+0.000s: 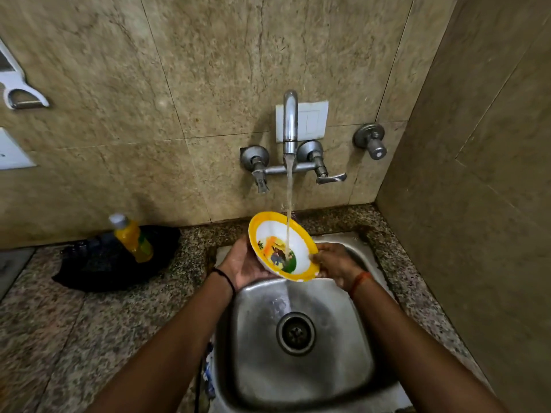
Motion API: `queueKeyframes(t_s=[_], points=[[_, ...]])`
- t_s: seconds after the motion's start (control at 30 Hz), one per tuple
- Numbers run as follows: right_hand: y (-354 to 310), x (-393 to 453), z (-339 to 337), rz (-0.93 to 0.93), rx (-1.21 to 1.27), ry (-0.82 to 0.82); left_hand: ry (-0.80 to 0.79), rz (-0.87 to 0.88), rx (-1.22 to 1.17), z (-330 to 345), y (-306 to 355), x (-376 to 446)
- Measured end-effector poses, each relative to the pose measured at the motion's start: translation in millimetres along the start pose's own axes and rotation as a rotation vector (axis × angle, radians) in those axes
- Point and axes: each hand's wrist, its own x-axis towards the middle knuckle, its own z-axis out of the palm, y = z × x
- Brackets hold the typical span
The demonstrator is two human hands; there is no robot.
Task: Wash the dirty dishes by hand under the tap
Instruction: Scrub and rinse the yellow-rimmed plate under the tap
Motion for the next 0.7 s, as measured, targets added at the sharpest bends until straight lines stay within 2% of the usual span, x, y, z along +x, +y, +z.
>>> queueKeyframes(t_s=[0.07,0.23,0.33,0.43,0.5,0.6,0.63,0.7], points=[[-1,4,-13,-0.054,-0.06,0.076,0.144,0.016,0.088,-13,3,0],[-25,1,-22,-0.365,-0.515,0.303,0.185,0.006,0.218,-26,-6,5],[-45,-14,-12,-0.603,-0.701,0.315,0.193,0.078,0.23,-27,-22,13],[-60,-25,-7,-0.746,-0.762,0.321,0.198,0.08,0.237,-21,-36,13],[-63,-25,-9,-0.692,-0.827,0.339,0.223,0.053,0.316,-17,-35,10],[-53,-16,-21,-0.354,-0.925,0.356,0.263,-0.041,0.479,-8,-12,-5],[-45,-12,-24,-0.245,-0.923,0.305,0.262,-0.085,0.576,-4,-2,-11],[-27,-10,-22,-0.103,-0.915,0.027,0.281,-0.129,0.798,4,16,-23]])
